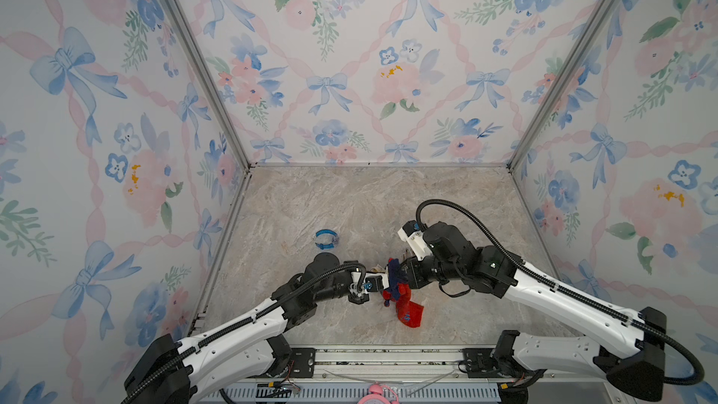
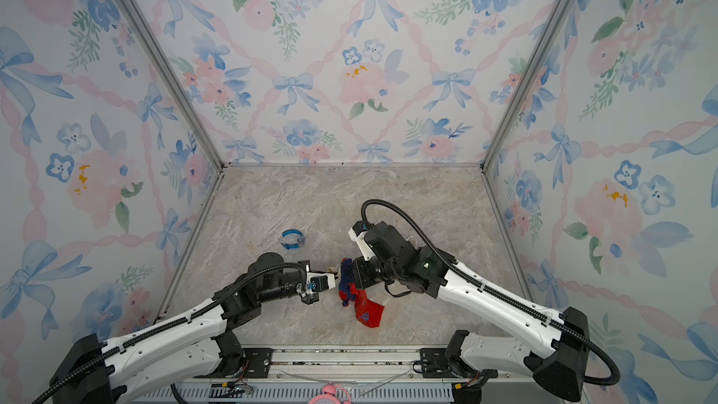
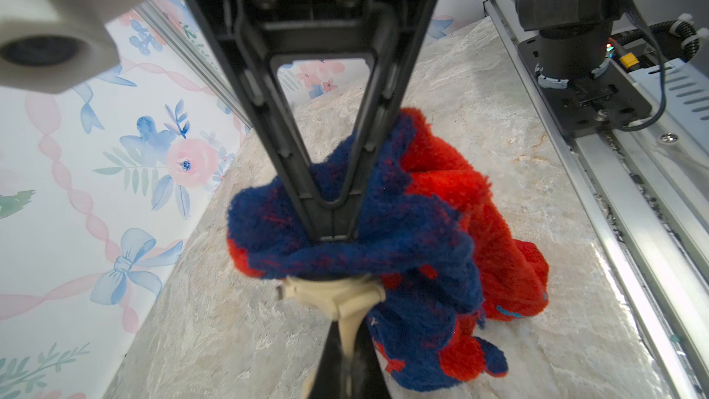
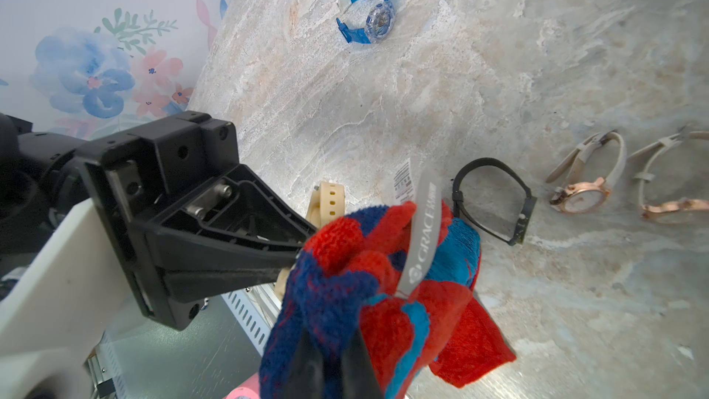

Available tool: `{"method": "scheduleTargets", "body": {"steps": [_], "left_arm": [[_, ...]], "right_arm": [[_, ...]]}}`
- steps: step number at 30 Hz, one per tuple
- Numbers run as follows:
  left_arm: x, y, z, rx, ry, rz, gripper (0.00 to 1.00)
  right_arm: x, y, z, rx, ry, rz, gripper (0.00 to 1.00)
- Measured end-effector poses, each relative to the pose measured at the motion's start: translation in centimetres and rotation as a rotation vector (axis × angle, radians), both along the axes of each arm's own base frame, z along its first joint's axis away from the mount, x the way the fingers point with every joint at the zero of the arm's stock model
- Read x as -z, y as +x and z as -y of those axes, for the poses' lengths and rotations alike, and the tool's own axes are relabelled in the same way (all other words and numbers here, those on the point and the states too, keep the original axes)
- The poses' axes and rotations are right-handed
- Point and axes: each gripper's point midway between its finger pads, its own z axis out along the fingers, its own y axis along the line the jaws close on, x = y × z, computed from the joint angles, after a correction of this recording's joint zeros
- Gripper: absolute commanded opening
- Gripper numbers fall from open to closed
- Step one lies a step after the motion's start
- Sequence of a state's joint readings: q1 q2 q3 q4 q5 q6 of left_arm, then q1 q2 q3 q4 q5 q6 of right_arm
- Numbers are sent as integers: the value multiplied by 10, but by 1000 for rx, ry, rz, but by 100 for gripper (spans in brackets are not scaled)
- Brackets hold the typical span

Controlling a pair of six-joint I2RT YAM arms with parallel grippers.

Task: Wipe the watch dial
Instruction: Wipe the dirt from the watch dial.

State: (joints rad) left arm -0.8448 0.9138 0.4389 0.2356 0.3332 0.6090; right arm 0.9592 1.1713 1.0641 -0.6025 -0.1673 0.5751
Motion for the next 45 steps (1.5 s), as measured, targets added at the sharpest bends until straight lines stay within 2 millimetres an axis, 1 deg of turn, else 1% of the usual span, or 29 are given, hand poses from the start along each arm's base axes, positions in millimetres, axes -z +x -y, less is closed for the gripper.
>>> {"method": "scheduleTargets", "body": {"steps": [3, 6, 9, 11, 13, 15, 18, 21, 25, 28, 32, 38, 42, 45], "left_arm": [[1, 0, -1, -4, 4, -2, 0], [1, 0, -1, -5, 5, -1, 0], [-3, -1, -1, -1, -4, 7, 0], [-6, -2, -1, 0, -12, 14, 0], [-7, -2, -1, 0, -17, 18, 0], [-7, -2, -1, 0, -17, 18, 0], [-7, -2, 0, 0, -15, 17, 0], [-6, -2, 0, 2, -15, 16, 0], [-5, -4, 2, 9, -11, 12, 0], [-1, -4, 3, 13, -2, 5, 0], [3, -4, 4, 14, 9, -5, 0], [4, -4, 4, 15, 10, -7, 0], [3, -5, 4, 17, 9, -6, 0], [3, -5, 5, 18, 8, -4, 0]], "right_arm": [[3, 2, 2, 8, -12, -3, 0], [9, 7, 9, 31, -21, -10, 0], [23, 15, 28, 85, -45, -32, 0], [28, 17, 40, 116, -58, -43, 0], [25, 18, 47, 132, -52, -39, 0], [17, 16, 49, 132, -32, -25, 0], [4, 12, 49, 122, 3, -6, 0], [-9, 11, 44, 107, 33, 8, 0], [-19, 7, 31, 66, 51, 14, 0], [-21, 4, 19, 34, 54, 13, 0], [-15, 5, 9, 18, 41, 1, 0], [-5, 9, 7, 25, 22, -12, 0], [9, 13, 14, 48, 1, -32, 0], [24, 17, 26, 81, -24, -55, 0]]}}
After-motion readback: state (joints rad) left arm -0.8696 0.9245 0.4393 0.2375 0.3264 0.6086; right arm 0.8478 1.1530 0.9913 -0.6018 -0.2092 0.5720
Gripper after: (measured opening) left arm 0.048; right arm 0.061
